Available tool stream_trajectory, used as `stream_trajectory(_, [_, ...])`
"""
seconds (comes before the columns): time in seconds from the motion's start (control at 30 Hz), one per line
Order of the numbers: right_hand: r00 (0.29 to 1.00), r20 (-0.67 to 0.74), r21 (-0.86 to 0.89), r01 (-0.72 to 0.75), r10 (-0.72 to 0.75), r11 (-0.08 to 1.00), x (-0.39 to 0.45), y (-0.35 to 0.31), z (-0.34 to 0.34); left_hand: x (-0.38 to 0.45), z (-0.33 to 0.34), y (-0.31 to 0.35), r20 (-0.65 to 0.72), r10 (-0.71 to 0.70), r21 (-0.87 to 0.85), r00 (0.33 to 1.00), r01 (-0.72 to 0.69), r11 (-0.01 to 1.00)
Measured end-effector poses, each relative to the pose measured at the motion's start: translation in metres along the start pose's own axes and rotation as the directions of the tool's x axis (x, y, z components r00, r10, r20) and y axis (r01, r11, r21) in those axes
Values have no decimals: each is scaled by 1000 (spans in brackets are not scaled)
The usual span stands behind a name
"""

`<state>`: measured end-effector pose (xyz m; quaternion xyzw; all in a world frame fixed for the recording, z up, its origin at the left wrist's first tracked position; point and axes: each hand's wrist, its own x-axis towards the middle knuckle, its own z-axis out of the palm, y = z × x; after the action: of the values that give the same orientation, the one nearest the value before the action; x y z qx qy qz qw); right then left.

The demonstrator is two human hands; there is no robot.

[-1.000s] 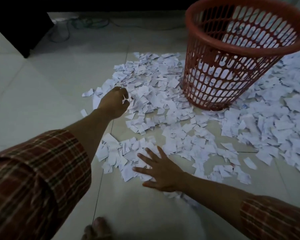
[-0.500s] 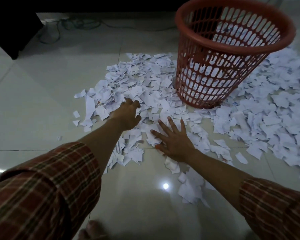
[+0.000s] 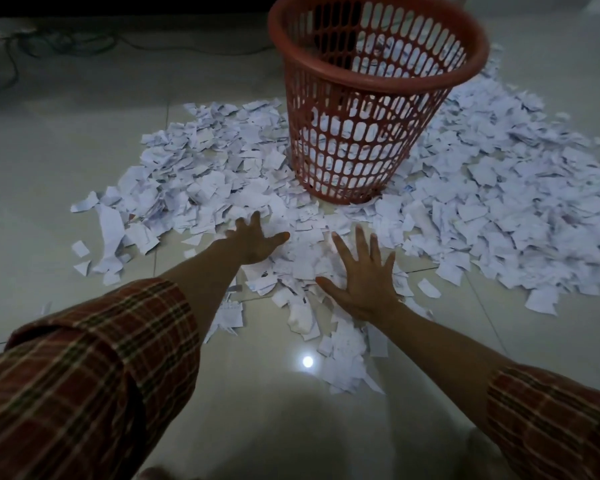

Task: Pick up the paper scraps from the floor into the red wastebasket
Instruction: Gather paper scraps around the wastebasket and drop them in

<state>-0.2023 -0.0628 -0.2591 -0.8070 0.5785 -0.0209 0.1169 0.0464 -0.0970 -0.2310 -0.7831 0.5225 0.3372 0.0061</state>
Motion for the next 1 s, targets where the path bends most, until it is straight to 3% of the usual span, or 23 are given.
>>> stream_trajectory(0.13, [980, 105, 109, -178, 166, 978, -14, 2, 8, 5, -2, 25, 3, 132, -38, 991, -132, 991])
stream_trajectory(0.43, [981, 193, 71, -35, 21, 997, -4, -25, 19, -12, -16, 17, -128, 349, 128, 928, -334, 934])
stream_trajectory(0.57, [980, 191, 76, 37, -51, 996, 11, -45, 23, -19, -26, -13, -198, 338, 144, 920, -314, 938])
stream_trajectory(0.67, [985, 125, 37, 112, -116, 993, 15, -55, 31, -23, -30, -31, -247, 304, 162, 920, -270, 949])
stream_trajectory(0.83, [958, -146, -56, 243, -248, 968, 18, -55, 34, -25, -30, -44, -259, 284, 199, 923, -236, 951])
stream_trajectory(1.0, [905, -145, 79, 413, -399, 907, 28, -43, 26, -13, -20, -27, -205, 282, 239, 937, -231, 943])
